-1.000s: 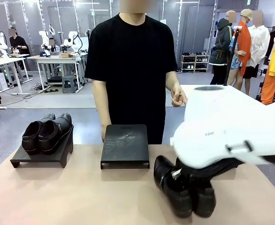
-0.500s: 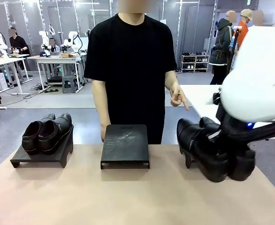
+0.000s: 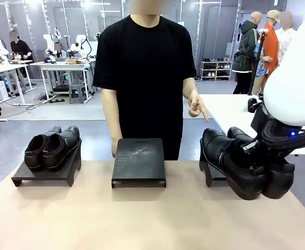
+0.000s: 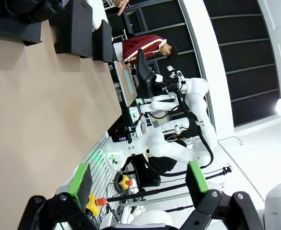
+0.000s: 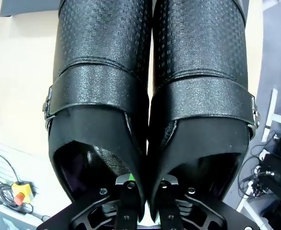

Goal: Place the shoes on the stand as instructed by the person.
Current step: Pick up another pair of Shoes and place it on the Shoes Stand indicated by the person.

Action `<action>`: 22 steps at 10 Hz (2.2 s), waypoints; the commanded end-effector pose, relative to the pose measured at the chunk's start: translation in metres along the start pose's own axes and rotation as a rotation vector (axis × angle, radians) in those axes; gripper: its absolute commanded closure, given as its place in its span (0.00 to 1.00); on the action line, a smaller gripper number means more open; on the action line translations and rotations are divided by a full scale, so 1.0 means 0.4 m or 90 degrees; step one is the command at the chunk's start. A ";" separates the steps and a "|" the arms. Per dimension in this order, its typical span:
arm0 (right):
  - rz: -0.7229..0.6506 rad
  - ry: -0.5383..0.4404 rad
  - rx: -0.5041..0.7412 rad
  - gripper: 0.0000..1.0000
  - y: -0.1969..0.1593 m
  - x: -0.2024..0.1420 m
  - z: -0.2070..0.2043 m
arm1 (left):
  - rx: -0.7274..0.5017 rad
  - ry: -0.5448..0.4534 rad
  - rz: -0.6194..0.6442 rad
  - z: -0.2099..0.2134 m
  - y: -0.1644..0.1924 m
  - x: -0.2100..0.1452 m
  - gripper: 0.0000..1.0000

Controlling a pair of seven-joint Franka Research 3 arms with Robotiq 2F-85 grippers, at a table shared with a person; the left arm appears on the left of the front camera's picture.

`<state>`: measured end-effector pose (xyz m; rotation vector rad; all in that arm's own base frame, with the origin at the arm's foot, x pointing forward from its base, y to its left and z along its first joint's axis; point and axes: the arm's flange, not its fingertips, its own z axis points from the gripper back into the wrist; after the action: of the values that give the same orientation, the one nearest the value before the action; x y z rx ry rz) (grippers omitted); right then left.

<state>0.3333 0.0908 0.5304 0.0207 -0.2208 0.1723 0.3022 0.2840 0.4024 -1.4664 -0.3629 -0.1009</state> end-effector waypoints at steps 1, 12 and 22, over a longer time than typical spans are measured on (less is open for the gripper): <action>-0.009 -0.016 -0.004 1.00 0.005 0.008 0.014 | 0.013 0.001 -0.001 -0.004 -0.002 -0.008 0.00; -0.053 -0.092 -0.031 0.90 -0.187 0.372 -0.140 | 0.013 0.001 -0.001 -0.004 -0.002 -0.008 0.00; -0.058 -0.111 -0.058 0.90 -0.217 0.539 -0.355 | 0.013 0.001 -0.001 -0.004 -0.002 -0.008 0.00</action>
<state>0.5783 0.0464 0.4321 -0.0121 -0.3499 0.0933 0.3022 0.2840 0.4025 -1.4660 -0.3632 -0.1009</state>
